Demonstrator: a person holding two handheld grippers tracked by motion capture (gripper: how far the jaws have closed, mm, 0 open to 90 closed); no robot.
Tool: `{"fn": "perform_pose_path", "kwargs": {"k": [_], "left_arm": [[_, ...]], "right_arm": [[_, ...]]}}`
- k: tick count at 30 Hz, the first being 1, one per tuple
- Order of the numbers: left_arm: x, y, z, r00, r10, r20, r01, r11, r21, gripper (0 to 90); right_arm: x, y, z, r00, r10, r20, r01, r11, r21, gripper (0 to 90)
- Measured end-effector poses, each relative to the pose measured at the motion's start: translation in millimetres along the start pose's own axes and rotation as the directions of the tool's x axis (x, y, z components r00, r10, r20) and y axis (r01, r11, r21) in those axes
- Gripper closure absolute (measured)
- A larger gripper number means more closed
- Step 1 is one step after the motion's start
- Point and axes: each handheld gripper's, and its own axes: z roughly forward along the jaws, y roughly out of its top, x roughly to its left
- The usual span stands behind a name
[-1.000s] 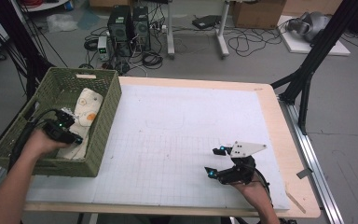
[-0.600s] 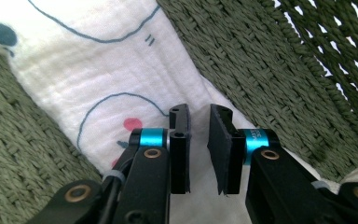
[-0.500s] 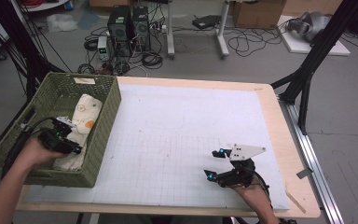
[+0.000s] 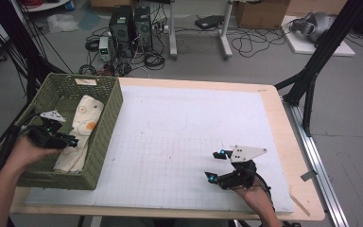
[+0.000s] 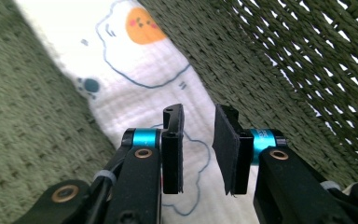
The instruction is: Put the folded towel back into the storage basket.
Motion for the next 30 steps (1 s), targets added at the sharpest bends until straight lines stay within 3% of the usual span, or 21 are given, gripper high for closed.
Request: {"fn": "perform_pose_path", "kwargs": {"k": [8,13,23,30], "left_arm": [[-2.0,1.2,-7.0,0.9994,0.001,-0.036,-0.004,0.9977,-0.068,69.0],[-3.5,7.5,-14.6,0.9995,-0.001,-0.033,-0.002,0.9944,-0.106,67.9],[-7.6,14.3,-14.8,0.9993,0.011,-0.034,-0.016,0.9917,-0.127,66.4],[-8.4,16.9,-23.6,0.9990,0.009,-0.043,-0.016,0.9869,-0.160,63.8]], "right_arm": [[0.8,2.5,1.7,1.0000,-0.003,-0.001,0.003,1.000,-0.006,22.8],[0.1,4.0,3.1,1.0000,-0.002,0.001,0.002,1.000,-0.011,22.6],[-1.2,4.8,2.7,1.0000,0.001,0.002,-0.001,1.000,-0.017,22.1],[-3.7,4.6,1.9,1.0000,0.006,0.008,-0.006,1.000,-0.027,21.8]]}}
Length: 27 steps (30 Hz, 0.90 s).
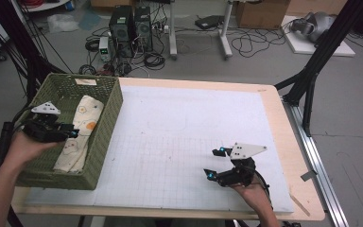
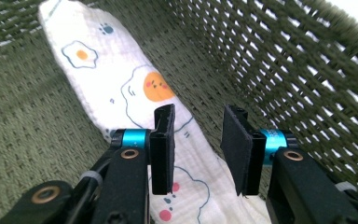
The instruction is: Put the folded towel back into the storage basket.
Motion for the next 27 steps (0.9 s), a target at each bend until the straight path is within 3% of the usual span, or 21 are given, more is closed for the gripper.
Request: {"fn": "perform_pose_path", "kwargs": {"k": [15,20,27], "left_arm": [[-4.5,-0.6,-22.6,0.9993,-0.033,-0.019,0.031,0.9945,-0.100,52.7],[-11.8,1.6,-28.5,0.9992,-0.038,-0.014,0.035,0.9862,-0.162,47.9],[-20.7,5.3,-30.4,0.9994,-0.035,-0.004,0.033,0.9797,-0.198,44.5]], "right_arm": [[-2.4,0.4,-1.6,0.9999,0.013,-0.006,-0.013,1.000,-0.011,21.1],[-4.4,1.4,-3.1,0.9999,0.013,-0.001,-0.013,1.000,-0.018,20.6],[-4.6,1.7,-4.9,0.9998,0.022,0.001,-0.022,1.000,-0.018,19.7]]}}
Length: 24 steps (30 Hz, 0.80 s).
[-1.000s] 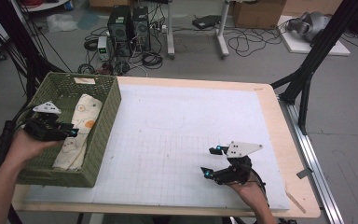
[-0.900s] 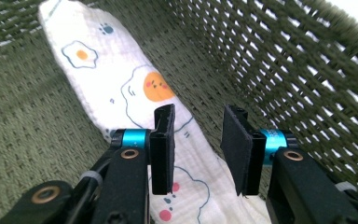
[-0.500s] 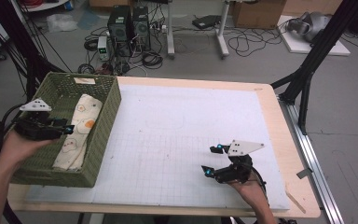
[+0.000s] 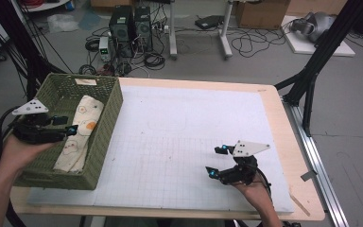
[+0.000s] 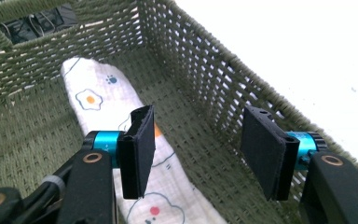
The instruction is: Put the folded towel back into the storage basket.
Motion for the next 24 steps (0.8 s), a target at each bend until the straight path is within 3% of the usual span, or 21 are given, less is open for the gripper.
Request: {"fn": "perform_pose_path", "kwargs": {"k": [15,24], "left_arm": [[-25.6,14.0,-0.3,0.9985,0.035,0.043,-0.032,0.9960,-0.083,41.5],[-45.2,21.9,2.6,0.9956,0.065,0.067,-0.058,0.9929,-0.104,39.8]], "right_arm": [[-1.2,-0.2,-2.9,0.9999,-0.002,0.014,0.002,1.000,-0.004,19.0],[-2.7,-0.2,-3.1,0.9998,0.001,0.020,-0.001,1.000,-0.008,17.7]]}}
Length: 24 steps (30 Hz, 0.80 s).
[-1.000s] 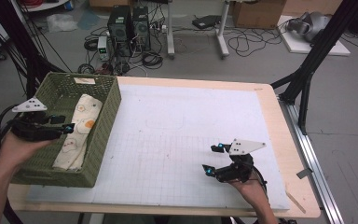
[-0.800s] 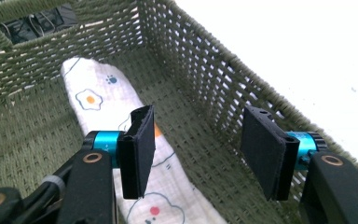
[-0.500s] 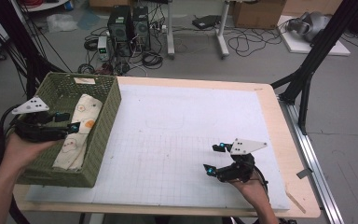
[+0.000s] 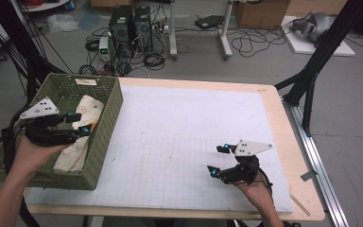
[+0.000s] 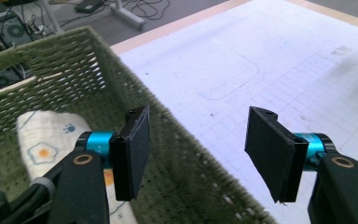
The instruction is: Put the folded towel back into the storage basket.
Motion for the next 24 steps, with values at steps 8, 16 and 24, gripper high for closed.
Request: {"fn": "perform_pose_path", "kwargs": {"k": [8,16,24], "left_arm": [[-21.2,9.7,9.7,0.9985,0.039,0.038,-0.038,0.9988,-0.030,39.4],[-40.7,10.1,22.5,0.9955,0.046,0.083,-0.042,0.9978,-0.051,38.1],[-54.6,6.7,29.4,0.9929,0.048,0.109,-0.040,0.9960,-0.081,37.7]], "right_arm": [[0.7,-0.6,-2.2,1.0000,-0.001,0.009,0.001,1.000,0.003,17.1],[1.8,-0.9,-6.3,0.9996,0.005,0.028,-0.005,1.000,0.006,16.7],[2.6,-0.7,-6.7,0.9994,0.003,0.034,-0.003,1.000,0.003,16.6]]}}
